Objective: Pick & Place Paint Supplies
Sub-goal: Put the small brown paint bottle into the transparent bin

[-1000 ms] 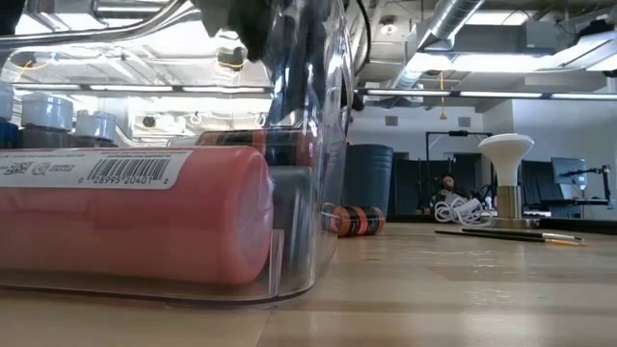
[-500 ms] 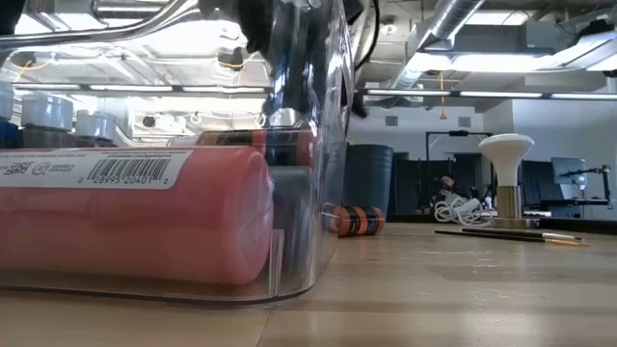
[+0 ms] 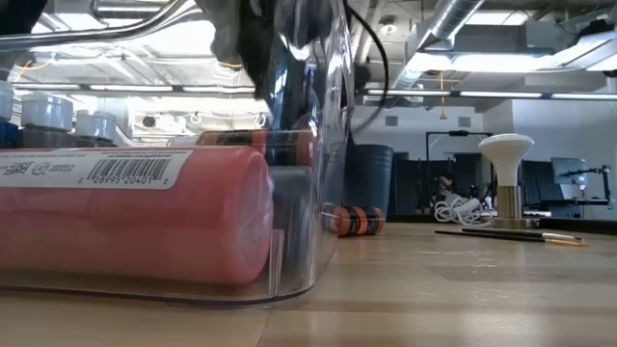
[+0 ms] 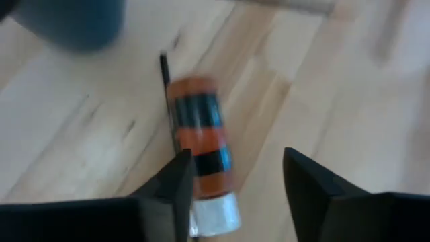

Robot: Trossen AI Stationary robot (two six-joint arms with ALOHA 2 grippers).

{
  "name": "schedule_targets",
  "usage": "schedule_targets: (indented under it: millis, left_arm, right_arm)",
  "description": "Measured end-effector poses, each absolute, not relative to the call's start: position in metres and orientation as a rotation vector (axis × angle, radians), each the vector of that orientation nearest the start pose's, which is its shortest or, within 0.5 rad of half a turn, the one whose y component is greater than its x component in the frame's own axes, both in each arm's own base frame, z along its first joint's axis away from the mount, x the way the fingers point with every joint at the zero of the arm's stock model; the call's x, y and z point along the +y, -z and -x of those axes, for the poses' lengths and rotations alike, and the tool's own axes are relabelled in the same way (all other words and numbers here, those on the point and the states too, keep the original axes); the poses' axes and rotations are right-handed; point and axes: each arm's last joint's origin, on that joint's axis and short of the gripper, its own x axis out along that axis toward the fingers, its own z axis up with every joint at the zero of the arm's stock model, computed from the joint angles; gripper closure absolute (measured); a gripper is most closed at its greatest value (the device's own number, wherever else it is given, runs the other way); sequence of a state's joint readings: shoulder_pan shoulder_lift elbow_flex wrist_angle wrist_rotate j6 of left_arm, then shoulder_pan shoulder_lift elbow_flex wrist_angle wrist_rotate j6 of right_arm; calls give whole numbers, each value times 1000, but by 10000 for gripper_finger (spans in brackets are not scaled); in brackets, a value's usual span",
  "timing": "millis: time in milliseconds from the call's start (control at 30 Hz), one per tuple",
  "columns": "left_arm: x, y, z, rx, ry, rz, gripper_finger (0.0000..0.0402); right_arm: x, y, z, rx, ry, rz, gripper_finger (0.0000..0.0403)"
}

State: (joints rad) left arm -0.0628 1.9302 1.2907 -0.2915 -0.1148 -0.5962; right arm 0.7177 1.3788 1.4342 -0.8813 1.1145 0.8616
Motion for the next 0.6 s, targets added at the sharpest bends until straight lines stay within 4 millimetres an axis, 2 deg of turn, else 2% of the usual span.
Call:
schedule_targets:
  millis: [67,133,200,267,400,600]
  left_arm:
    - [-25,-167,-402,910,-319,419,233]
    - [-30,-170,-406,875,-329,334,218]
    - [-37,-170,-408,857,-351,176,211]
    - [-38,-167,-413,861,-353,92,209]
    - [-32,-159,-421,865,-364,163,204]
    - [-23,-145,-422,903,-397,212,203]
  right_arm:
    - [151,-379,-213,293,546,-164,148]
    - [149,-381,-209,293,538,-149,148]
    - [148,-380,-205,298,527,-132,148]
    - [148,-376,-201,306,519,-120,148]
    - [143,-369,-195,319,508,-142,148]
    - [133,-370,-187,307,514,-165,148]
